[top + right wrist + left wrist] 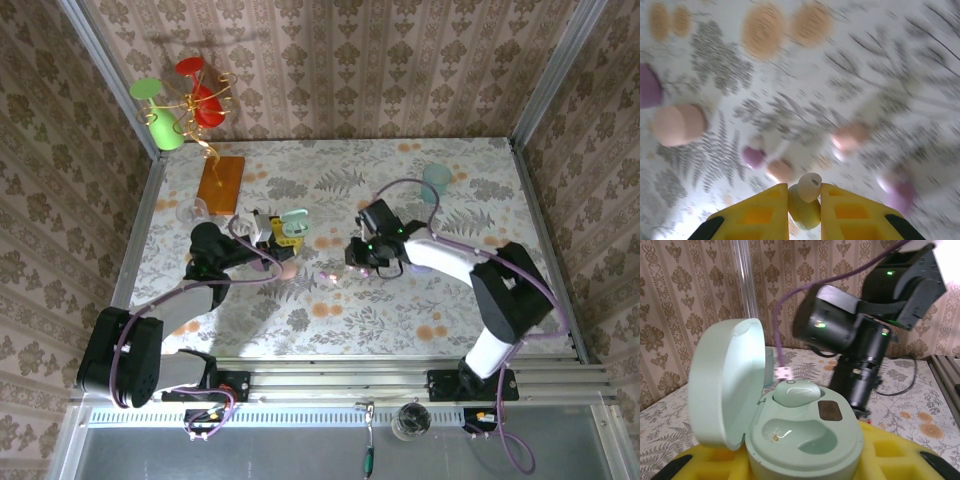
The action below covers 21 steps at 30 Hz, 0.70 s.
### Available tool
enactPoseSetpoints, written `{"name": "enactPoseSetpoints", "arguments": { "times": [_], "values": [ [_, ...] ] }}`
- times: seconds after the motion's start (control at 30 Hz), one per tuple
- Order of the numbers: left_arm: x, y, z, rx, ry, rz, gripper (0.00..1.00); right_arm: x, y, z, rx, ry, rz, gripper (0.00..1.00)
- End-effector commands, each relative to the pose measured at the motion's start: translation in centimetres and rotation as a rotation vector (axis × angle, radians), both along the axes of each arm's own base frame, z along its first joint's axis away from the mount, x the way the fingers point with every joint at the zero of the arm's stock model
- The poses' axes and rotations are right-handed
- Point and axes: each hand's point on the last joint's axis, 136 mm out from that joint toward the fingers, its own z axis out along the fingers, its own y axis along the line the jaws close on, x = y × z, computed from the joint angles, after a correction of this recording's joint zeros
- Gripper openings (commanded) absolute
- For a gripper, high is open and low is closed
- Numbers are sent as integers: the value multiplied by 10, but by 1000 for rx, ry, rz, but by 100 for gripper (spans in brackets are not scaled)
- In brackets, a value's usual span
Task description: Insert the wireless bluetooth earbuds into the charging case
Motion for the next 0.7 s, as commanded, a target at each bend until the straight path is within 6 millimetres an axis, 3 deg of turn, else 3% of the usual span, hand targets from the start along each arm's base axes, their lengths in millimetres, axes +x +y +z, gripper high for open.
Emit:
{"name": "enactPoseSetpoints", "arguments": {
  "times": [0.0, 0.3, 0.53, 0.67],
  "values": [
    [-5, -2, 2, -6, -34, -21, 29, -17, -27, -3, -42, -5, -95, 19],
    [-2, -7, 3, -26, -25, -44, 29, -66, -63, -34, -104, 84, -156, 20],
    [-2, -8, 3, -29, -16, -48, 29, -75, -55, -42, -84, 111, -145, 24],
    [-2, -10, -1, -24, -6, -49, 29, -77, -47, -44, -74, 119, -130, 32]
  ]
}}
